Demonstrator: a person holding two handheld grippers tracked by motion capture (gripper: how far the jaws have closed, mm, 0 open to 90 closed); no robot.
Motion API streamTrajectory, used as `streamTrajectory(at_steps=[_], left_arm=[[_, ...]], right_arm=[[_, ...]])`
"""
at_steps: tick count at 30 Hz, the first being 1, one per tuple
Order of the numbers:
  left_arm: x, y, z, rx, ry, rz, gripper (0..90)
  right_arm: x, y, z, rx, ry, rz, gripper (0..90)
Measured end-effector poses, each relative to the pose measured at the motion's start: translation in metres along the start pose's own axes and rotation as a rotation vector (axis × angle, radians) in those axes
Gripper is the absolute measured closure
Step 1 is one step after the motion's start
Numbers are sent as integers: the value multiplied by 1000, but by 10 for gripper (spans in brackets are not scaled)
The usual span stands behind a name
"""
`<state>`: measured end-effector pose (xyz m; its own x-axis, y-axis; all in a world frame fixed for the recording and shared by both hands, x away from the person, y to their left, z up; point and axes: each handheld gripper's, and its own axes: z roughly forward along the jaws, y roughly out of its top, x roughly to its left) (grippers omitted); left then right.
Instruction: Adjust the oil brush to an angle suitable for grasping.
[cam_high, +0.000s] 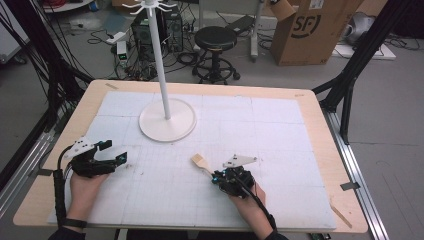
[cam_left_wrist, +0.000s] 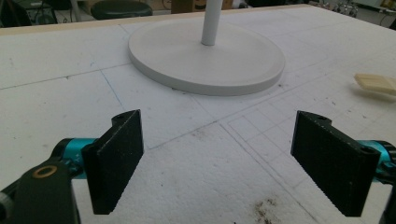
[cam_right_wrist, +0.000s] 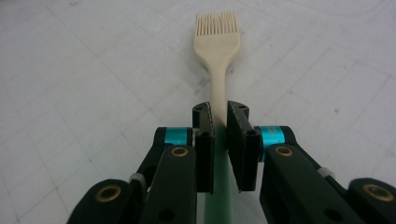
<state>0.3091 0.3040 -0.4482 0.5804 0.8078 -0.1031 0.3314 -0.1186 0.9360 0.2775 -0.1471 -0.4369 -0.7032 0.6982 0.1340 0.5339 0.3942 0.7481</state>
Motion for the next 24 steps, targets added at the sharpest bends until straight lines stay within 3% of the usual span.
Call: streamTrajectory(at_steps=[5, 7, 10, 14, 16, 22, 24], left_arm=[[-3, 0, -1, -6, 3, 24, 183], [-6, 0, -1, -8, 10, 56, 185], [-6, 0, -4, -9, -25, 28, 186], [-8, 0, -8, -22, -39, 32, 182], [-10, -1, -9, -31, -45, 36, 181], [-14, -4, -12, -53, -64, 42, 181], [-14, -4, -12, -55, -66, 46, 180]], right_arm=[[-2, 18, 5, -34, 71, -38, 818], [-1, 27, 10, -31, 106, -57, 818], [4, 39, 20, -31, 140, -102, 818], [11, 55, 35, -28, 193, -151, 818], [18, 66, 50, -11, 241, -203, 818], [29, 84, 80, 12, 287, -308, 818], [30, 87, 85, 15, 294, -317, 818]])
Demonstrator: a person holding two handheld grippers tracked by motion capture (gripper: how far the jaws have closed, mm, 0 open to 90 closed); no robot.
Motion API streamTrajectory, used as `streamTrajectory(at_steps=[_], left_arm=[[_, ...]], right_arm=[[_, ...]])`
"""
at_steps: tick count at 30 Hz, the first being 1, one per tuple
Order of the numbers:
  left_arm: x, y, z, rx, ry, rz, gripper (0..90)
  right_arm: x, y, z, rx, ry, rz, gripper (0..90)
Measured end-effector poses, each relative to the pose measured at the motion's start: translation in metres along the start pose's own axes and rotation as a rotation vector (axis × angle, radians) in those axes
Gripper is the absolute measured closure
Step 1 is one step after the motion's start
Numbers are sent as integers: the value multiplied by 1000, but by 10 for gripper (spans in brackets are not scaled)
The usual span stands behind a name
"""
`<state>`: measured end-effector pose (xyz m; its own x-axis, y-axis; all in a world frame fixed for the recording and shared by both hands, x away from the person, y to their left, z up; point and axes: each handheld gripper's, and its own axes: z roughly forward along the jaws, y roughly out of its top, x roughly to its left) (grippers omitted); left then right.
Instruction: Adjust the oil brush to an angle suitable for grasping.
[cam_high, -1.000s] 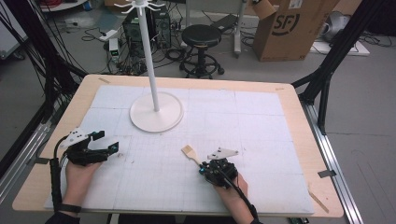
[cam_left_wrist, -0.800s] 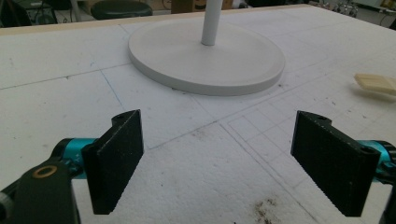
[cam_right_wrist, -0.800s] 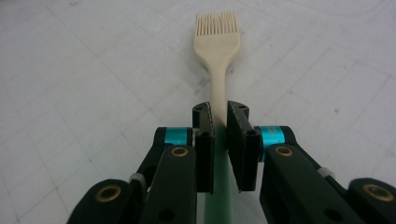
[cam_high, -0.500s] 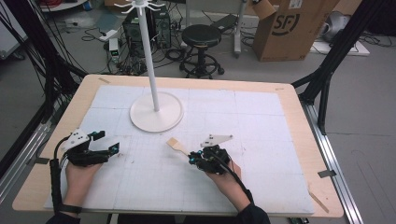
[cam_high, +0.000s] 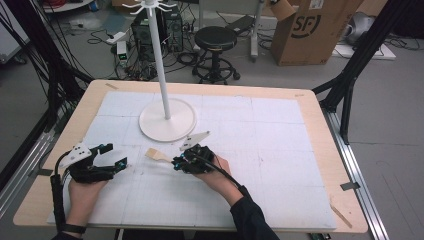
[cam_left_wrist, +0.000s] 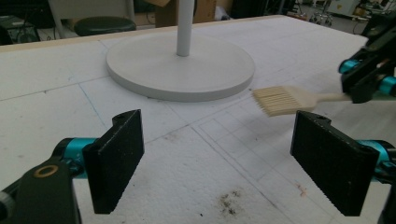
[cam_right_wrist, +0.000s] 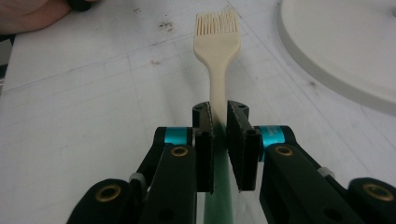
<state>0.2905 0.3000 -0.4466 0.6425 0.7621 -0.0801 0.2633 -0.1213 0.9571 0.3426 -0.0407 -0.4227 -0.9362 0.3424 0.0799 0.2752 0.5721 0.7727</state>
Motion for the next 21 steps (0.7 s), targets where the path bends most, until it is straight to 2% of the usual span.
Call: streamTrajectory(at_steps=[2, 6, 10, 15, 16, 21], left_arm=[[0, 0, 0, 2, -7, 2, 181], [0, -1, 0, 0, -10, -1, 180], [0, -1, 0, 0, -10, -1, 180], [0, -1, 1, 0, -11, -2, 180], [0, -1, 1, -1, -11, -2, 180], [0, -1, 1, 2, -14, 3, 180]], right_arm=[[-3, 8, 13, 13, 13, -22, 818], [-4, 15, 25, 25, 39, -31, 818], [-2, 24, 43, 41, 66, -74, 818], [1, 30, 55, 55, 88, -85, 818], [2, 32, 61, 60, 95, -104, 817], [4, 33, 70, 79, 93, -120, 817]])
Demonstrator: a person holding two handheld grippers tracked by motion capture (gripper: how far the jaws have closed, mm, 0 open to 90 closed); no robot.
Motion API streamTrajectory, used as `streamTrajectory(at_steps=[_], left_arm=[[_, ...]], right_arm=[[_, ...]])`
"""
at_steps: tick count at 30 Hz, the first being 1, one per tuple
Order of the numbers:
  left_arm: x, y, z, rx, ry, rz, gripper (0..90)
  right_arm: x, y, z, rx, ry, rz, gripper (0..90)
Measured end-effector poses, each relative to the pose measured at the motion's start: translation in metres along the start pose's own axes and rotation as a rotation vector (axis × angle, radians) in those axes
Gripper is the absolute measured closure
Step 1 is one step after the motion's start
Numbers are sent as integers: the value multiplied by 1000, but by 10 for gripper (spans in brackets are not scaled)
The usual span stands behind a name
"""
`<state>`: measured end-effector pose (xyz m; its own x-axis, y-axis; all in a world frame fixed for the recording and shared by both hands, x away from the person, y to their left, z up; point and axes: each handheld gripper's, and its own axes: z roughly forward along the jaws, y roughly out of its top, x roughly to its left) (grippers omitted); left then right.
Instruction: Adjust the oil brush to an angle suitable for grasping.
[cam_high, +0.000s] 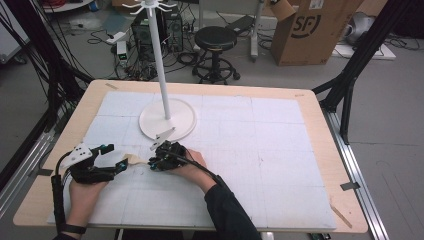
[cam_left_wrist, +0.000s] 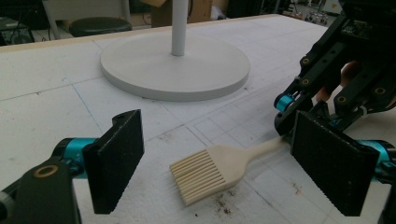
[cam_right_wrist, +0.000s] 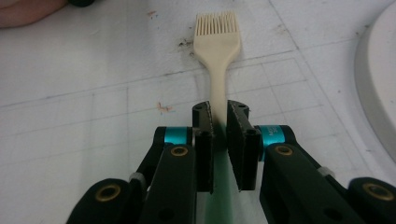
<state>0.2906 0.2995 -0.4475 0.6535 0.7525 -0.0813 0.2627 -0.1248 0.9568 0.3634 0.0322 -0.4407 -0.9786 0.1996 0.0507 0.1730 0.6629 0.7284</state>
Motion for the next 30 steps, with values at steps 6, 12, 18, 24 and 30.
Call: streamTrajectory(at_steps=[6, 12, 18, 24, 30], left_arm=[[0, 0, 0, 2, 2, 1, 179], [-1, 0, 1, 3, 1, 0, 179], [0, 0, 1, 5, 2, 1, 177], [1, 0, 1, 6, 0, -8, 174], [2, 0, 1, 7, 2, -20, 172]], right_arm=[[0, -1, 2, 18, -8, 7, 800], [-5, -2, -16, -16, 15, 60, 640], [-10, -16, -58, -76, -17, 113, 505], [-15, -54, -117, -144, -100, 182, 374], [-14, -111, -177, -256, -218, 261, 303]])
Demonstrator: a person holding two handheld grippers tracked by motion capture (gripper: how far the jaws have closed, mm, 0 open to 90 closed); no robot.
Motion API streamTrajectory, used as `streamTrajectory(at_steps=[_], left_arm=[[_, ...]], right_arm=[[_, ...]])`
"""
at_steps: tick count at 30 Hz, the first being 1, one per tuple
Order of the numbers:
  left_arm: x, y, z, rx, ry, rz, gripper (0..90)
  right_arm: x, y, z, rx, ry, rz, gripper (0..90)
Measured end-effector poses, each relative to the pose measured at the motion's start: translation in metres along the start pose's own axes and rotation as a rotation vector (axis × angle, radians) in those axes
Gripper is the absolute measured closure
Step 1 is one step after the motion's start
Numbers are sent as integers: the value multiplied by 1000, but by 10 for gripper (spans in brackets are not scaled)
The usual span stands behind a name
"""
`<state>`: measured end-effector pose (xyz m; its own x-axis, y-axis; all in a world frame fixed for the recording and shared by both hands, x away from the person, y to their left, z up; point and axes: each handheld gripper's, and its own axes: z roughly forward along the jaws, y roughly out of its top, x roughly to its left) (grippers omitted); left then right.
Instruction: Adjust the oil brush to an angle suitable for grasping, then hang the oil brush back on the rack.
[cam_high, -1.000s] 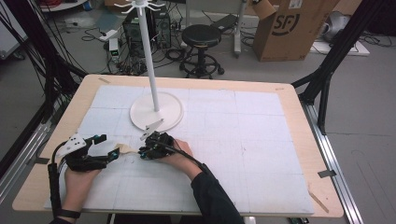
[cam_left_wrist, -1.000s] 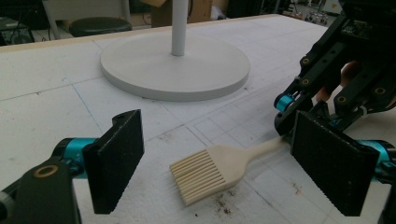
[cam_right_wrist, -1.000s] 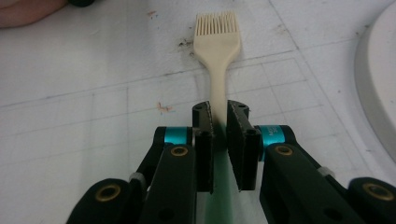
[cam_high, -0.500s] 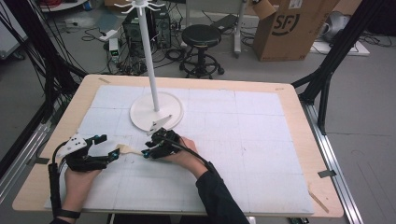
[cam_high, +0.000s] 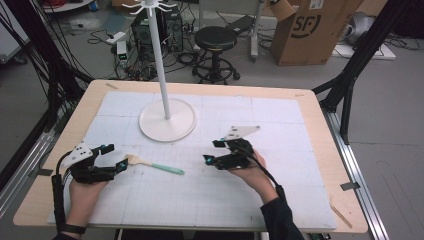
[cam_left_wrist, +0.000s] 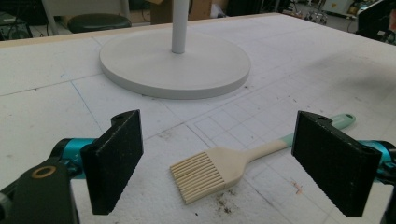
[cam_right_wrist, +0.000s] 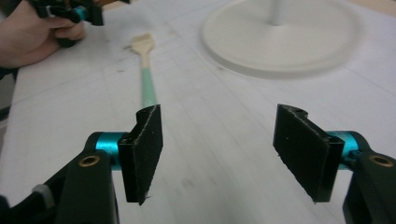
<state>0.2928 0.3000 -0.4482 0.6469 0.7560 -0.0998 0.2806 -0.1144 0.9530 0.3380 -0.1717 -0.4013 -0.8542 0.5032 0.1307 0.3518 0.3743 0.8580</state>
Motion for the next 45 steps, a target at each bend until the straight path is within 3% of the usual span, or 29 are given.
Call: streamTrajectory(at_steps=[3, 4, 5, 8, 10, 15, 19, 22, 26, 29, 30, 34, 37, 39, 42, 45], left_arm=[[0, 0, 0, -2, 2, -7, 170], [0, 0, 0, 0, 1, -5, 170], [0, 0, 0, -1, 2, -5, 170], [0, 0, 0, 0, 1, -1, 169], [-1, 0, 0, 4, 0, 5, 168], [1, 0, 0, 3, 2, -15, 167], [2, 0, 1, 6, 3, -30, 166], [2, 0, 1, 7, -2, -28, 166], [3, 1, 0, 5, 23, -37, 162], [2, 5, -3, -20, 72, 28, 162], [1, 7, -4, -22, 69, 32, 165], [-2, 18, -6, -6, -20, 24, 145], [-8, 25, -2, 11, -86, 110, 123], [-11, 29, 2, 20, -126, 134, 115], [-12, 32, 9, 58, -171, 129, 103], [-13, 33, 14, 98, -192, 79, 112]], right_arm=[[-9, -22, -30, -44, -54, 37, 270], [-13, -35, -47, -77, -85, 61, 243], [-13, -35, -47, -77, -85, 61, 243], [-19, -53, -68, -115, -149, 98, 206], [-24, -64, -79, -141, -190, 168, 157], [-36, -83, -99, -236, -256, 300, 150], [-38, -88, -109, -264, -294, 314, 149], [-37, -90, -116, -266, -338, 273, 146], [-41, -96, -122, -273, -365, 275, 149], [-43, -99, -125, -276, -389, 278, 153], [-44, -99, -126, -279, -390, 280, 153], [-46, -101, -127, -281, -399, 285, 156], [-48, -101, -125, -277, -400, 288, 160], [-48, -101, -124, -274, -400, 286, 161], [-48, -101, -124, -261, -403, 286, 164], [-48, -101, -125, -272, -400, 288, 177]])
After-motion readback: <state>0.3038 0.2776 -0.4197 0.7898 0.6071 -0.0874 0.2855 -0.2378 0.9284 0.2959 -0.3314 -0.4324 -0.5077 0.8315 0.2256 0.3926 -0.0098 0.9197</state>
